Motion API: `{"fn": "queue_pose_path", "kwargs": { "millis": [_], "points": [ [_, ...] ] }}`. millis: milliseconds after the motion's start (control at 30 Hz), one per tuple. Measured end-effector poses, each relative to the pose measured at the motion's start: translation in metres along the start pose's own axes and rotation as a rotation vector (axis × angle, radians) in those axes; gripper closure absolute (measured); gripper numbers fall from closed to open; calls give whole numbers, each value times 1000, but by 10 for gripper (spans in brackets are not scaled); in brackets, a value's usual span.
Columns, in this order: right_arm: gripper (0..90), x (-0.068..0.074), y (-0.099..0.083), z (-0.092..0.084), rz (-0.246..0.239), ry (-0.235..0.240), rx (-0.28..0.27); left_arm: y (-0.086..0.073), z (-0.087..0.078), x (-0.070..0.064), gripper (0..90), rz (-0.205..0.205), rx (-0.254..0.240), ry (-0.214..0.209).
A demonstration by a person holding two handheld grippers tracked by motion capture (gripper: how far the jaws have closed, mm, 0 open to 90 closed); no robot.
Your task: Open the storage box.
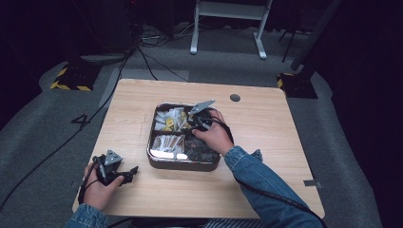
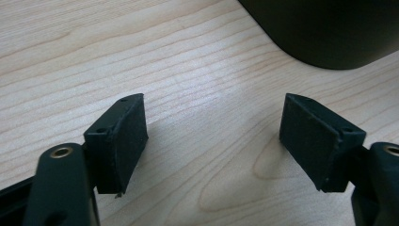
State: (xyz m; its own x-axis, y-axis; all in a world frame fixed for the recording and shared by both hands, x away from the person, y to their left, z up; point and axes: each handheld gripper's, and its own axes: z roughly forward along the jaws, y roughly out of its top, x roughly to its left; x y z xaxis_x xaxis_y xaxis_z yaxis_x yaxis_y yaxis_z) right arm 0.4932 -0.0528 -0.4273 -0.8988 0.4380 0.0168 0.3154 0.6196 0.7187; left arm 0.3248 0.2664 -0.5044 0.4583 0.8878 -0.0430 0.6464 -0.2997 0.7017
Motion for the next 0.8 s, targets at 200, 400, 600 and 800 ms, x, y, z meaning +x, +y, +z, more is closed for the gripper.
{"fn": "queue_pose_path", "kwargs": {
  "millis": [200,400,600,800],
  "points": [
    [589,-2,7,-11,-4,-8,-21,0,1,0,224,5,-2,-1],
    [589,-5,14,-30,-12,-19,-46,1,2,-1,199,25,8,-6],
    [589,-10,13,-55,-9,-51,-62,3,4,-1,154,26,16,-6],
    [589,-16,10,-75,-8,-76,-68,5,6,-1,141,20,20,0]
  ]
}}
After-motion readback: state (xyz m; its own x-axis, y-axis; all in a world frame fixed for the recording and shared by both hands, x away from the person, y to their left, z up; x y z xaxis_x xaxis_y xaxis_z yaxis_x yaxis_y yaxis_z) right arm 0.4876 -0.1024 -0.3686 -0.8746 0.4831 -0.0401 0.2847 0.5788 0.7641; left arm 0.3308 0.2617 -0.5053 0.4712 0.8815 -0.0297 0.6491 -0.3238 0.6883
